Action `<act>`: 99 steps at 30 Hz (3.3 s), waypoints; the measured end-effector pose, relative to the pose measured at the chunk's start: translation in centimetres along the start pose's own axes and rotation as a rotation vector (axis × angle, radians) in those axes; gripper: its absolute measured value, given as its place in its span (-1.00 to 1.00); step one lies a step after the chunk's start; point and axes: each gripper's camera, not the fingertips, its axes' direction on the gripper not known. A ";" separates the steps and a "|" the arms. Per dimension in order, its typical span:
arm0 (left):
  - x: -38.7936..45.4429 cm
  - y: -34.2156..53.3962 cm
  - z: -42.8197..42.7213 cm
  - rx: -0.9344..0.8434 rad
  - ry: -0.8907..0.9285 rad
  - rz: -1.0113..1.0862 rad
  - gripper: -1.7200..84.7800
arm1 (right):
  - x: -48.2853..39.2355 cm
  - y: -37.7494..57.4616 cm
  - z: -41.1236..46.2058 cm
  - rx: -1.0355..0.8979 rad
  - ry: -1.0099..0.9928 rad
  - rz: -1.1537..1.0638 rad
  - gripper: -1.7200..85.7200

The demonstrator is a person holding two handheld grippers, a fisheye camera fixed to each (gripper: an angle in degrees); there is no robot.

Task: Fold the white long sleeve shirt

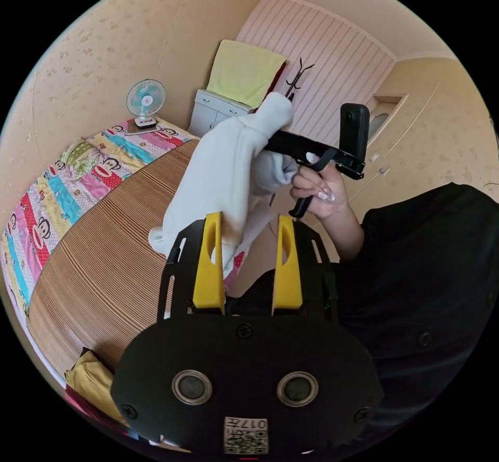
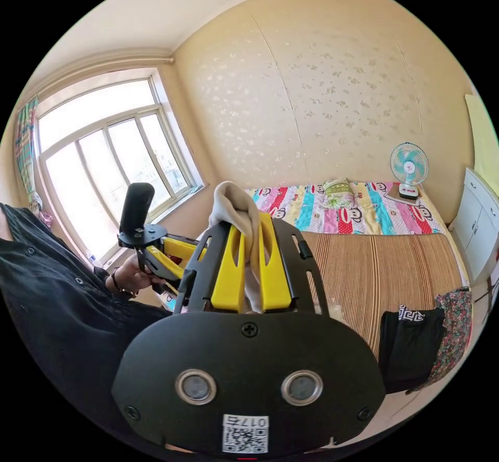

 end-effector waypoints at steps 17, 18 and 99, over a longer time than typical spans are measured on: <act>-6.7 3.3 -16.0 0.638 0.348 0.030 -0.97 | -0.5 0.8 0.1 -0.016 -0.317 -0.173 -0.81; -6.6 3.1 -16.5 0.646 0.347 0.043 -0.97 | -0.8 0.9 0.0 -0.007 -0.344 -0.202 -0.80; 2.4 4.4 -16.0 0.214 0.214 -0.098 -0.63 | -23.2 7.7 -20.6 0.646 0.323 -0.358 -0.90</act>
